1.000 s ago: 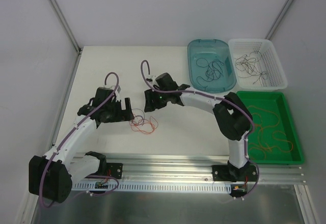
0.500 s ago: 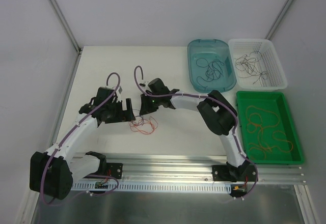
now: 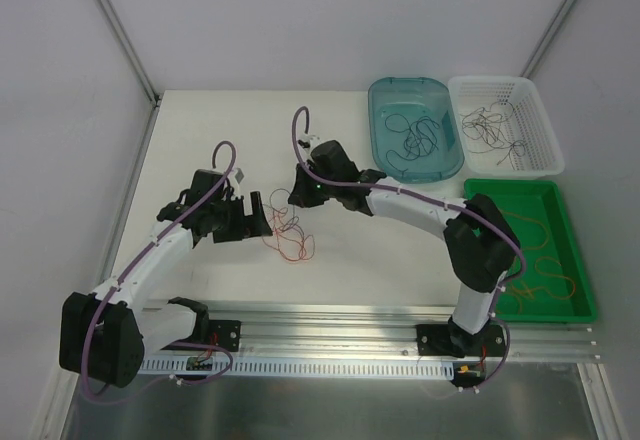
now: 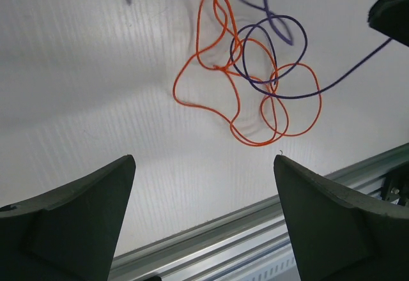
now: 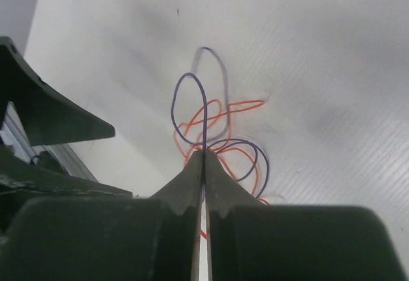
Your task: Untangle the cables
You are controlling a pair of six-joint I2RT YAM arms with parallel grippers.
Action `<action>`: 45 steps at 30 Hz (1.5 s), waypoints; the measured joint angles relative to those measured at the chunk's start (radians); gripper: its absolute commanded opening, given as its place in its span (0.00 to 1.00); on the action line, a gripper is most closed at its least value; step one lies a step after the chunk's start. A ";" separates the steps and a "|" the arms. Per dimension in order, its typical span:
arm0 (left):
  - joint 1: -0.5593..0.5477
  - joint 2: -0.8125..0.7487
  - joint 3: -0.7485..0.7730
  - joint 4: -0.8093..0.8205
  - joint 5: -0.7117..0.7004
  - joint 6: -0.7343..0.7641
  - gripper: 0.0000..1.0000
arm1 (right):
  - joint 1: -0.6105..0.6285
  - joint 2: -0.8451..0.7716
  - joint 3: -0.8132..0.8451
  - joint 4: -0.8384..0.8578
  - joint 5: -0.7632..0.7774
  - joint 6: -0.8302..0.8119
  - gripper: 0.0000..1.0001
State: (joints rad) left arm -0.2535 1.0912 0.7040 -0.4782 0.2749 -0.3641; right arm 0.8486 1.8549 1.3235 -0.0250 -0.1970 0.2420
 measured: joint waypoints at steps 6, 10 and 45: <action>-0.004 -0.001 -0.048 0.091 0.040 -0.103 0.85 | 0.003 -0.124 -0.078 -0.002 0.101 0.073 0.01; -0.049 -0.003 -0.148 0.199 0.031 -0.211 0.82 | 0.016 -0.148 -0.107 -0.025 0.163 0.095 0.01; 0.035 0.129 -0.129 0.247 -0.340 -0.326 0.00 | -0.100 -1.038 0.128 -0.744 0.613 -0.257 0.01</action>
State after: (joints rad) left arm -0.2188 1.2198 0.5755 -0.2314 -0.0647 -0.6903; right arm 0.7490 0.8169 1.4513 -0.7689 0.4164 -0.0154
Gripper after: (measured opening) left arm 0.009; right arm 0.018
